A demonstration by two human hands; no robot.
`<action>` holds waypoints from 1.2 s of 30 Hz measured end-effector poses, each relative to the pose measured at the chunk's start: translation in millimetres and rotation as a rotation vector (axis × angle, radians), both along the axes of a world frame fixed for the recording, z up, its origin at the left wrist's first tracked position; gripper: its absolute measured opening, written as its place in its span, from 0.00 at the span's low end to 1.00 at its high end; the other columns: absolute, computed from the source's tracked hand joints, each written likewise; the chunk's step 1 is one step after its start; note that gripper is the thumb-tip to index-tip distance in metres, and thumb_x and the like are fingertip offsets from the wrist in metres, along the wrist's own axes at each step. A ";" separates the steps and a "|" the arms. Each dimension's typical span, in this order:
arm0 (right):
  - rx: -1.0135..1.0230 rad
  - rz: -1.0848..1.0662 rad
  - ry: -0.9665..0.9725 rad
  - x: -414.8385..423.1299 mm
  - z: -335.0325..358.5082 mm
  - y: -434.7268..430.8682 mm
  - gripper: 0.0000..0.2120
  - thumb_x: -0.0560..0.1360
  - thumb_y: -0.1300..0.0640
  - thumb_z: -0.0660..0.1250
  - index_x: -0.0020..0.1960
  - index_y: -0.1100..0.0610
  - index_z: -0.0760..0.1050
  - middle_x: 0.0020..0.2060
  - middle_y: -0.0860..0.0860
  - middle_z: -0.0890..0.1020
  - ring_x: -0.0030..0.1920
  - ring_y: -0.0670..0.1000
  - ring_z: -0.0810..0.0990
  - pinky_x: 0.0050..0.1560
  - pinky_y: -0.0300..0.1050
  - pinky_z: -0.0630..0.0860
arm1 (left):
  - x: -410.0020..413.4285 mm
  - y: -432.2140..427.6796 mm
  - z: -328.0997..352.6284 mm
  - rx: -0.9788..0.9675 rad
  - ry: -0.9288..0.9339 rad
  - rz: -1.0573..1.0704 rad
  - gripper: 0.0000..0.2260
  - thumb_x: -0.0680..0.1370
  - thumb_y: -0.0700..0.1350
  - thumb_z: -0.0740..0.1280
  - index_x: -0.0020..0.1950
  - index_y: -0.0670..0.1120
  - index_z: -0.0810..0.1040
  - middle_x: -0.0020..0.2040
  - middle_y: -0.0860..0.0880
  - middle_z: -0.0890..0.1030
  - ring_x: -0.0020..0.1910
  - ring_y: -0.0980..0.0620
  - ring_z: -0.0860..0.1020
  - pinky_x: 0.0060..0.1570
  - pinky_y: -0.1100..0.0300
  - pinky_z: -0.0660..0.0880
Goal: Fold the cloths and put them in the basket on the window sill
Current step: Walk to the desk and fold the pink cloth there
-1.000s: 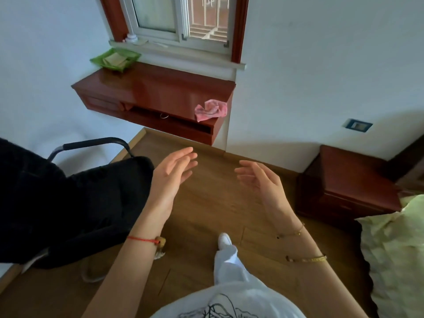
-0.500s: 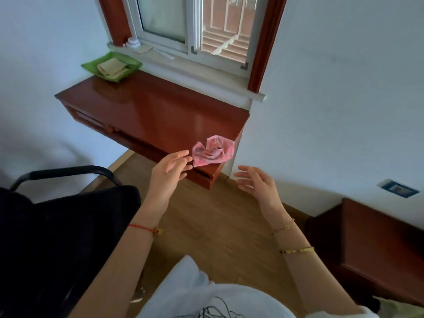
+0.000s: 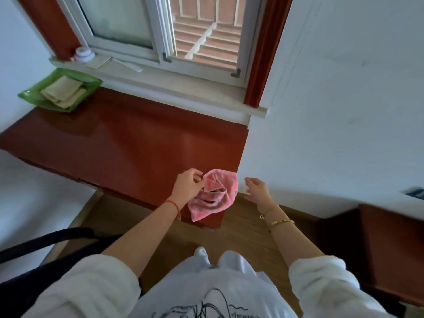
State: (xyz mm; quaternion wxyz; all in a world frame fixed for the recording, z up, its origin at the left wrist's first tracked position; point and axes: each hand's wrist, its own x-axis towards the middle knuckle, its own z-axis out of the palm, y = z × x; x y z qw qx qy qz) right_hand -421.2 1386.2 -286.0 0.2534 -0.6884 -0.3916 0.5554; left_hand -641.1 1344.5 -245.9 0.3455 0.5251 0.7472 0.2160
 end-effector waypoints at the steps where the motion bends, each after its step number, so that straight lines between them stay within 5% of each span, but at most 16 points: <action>1: -0.033 -0.001 -0.017 -3.9 -7.3 9.0 0.18 0.82 0.56 0.58 0.70 0.60 0.70 0.53 0.53 0.75 0.54 0.54 0.75 0.60 0.54 0.78 | -1.8 8.2 -9.7 -0.046 0.020 -0.016 0.13 0.77 0.47 0.70 0.59 0.44 0.80 0.52 0.47 0.85 0.52 0.49 0.82 0.52 0.61 0.76; 5: -0.125 0.007 -0.054 -14.0 -36.8 38.0 0.20 0.81 0.59 0.58 0.73 0.58 0.65 0.56 0.56 0.76 0.54 0.55 0.75 0.61 0.55 0.76 | -5.6 28.7 -38.8 -0.158 0.129 -0.103 0.13 0.77 0.51 0.68 0.56 0.45 0.81 0.52 0.47 0.85 0.54 0.48 0.82 0.54 0.56 0.78; 9: -0.159 0.006 0.007 -15.3 -63.5 59.6 0.25 0.79 0.63 0.64 0.74 0.59 0.63 0.68 0.59 0.73 0.61 0.60 0.78 0.62 0.57 0.78 | 0.3 38.4 -54.3 -0.192 0.124 -0.089 0.11 0.78 0.51 0.67 0.50 0.44 0.82 0.46 0.48 0.85 0.45 0.51 0.82 0.43 0.59 0.75; 13: -0.160 0.103 -0.130 -18.5 -65.4 65.8 0.16 0.78 0.60 0.67 0.64 0.65 0.75 0.53 0.59 0.81 0.54 0.61 0.83 0.57 0.58 0.81 | 8.7 43.7 -64.5 -0.167 0.086 0.039 0.09 0.78 0.50 0.68 0.48 0.45 0.83 0.44 0.48 0.85 0.45 0.51 0.83 0.45 0.58 0.78; 18: -0.129 0.266 -0.221 -5.7 -39.1 66.0 0.11 0.77 0.57 0.69 0.56 0.63 0.79 0.44 0.57 0.83 0.44 0.55 0.83 0.47 0.47 0.82 | -2.7 50.6 -54.2 -0.107 -0.046 0.212 0.07 0.77 0.46 0.67 0.51 0.43 0.80 0.46 0.49 0.82 0.48 0.50 0.79 0.44 0.66 0.65; 23: 0.243 0.394 -0.285 -12.0 26.0 84.2 0.02 0.77 0.60 0.66 0.49 0.57 0.74 0.43 0.51 0.80 0.43 0.51 0.79 0.41 0.36 0.75 | -43.2 55.0 -3.6 0.125 -0.167 0.254 0.02 0.76 0.43 0.70 0.47 0.47 0.79 0.40 0.53 0.79 0.41 0.56 0.77 0.45 0.61 0.72; 25: 0.413 0.452 -0.267 -22.7 55.9 94.4 0.04 0.76 0.62 0.67 0.47 0.57 0.72 0.45 0.49 0.80 0.45 0.47 0.79 0.41 0.32 0.73 | -62.3 53.6 25.5 0.226 -0.168 0.224 0.03 0.76 0.43 0.72 0.47 0.49 0.79 0.39 0.56 0.79 0.36 0.63 0.77 0.41 0.66 0.73; 30: 0.645 0.613 -0.258 -51.0 114.5 116.6 0.10 0.74 0.64 0.67 0.49 0.54 0.69 0.42 0.51 0.80 0.43 0.52 0.80 0.43 0.44 0.79 | -104.1 38.6 92.1 0.425 -0.098 0.189 0.04 0.76 0.40 0.72 0.49 0.46 0.82 0.42 0.52 0.83 0.39 0.62 0.81 0.43 0.68 0.77; 34: 0.789 0.752 -0.264 -64.5 154.6 125.2 0.10 0.71 0.64 0.68 0.48 0.51 0.77 0.42 0.45 0.81 0.44 0.45 0.80 0.43 0.32 0.73 | -123.2 18.4 124.8 0.463 -0.017 0.178 0.05 0.76 0.43 0.72 0.51 0.47 0.84 0.45 0.53 0.85 0.44 0.57 0.83 0.48 0.64 0.79; 36: 0.826 0.844 -0.270 -65.2 169.4 128.5 0.08 0.72 0.62 0.70 0.46 0.50 0.81 0.43 0.44 0.83 0.45 0.44 0.81 0.47 0.34 0.76 | -127.1 5.2 137.7 0.461 -0.021 0.179 0.05 0.75 0.43 0.73 0.51 0.47 0.84 0.44 0.52 0.85 0.44 0.57 0.83 0.47 0.65 0.79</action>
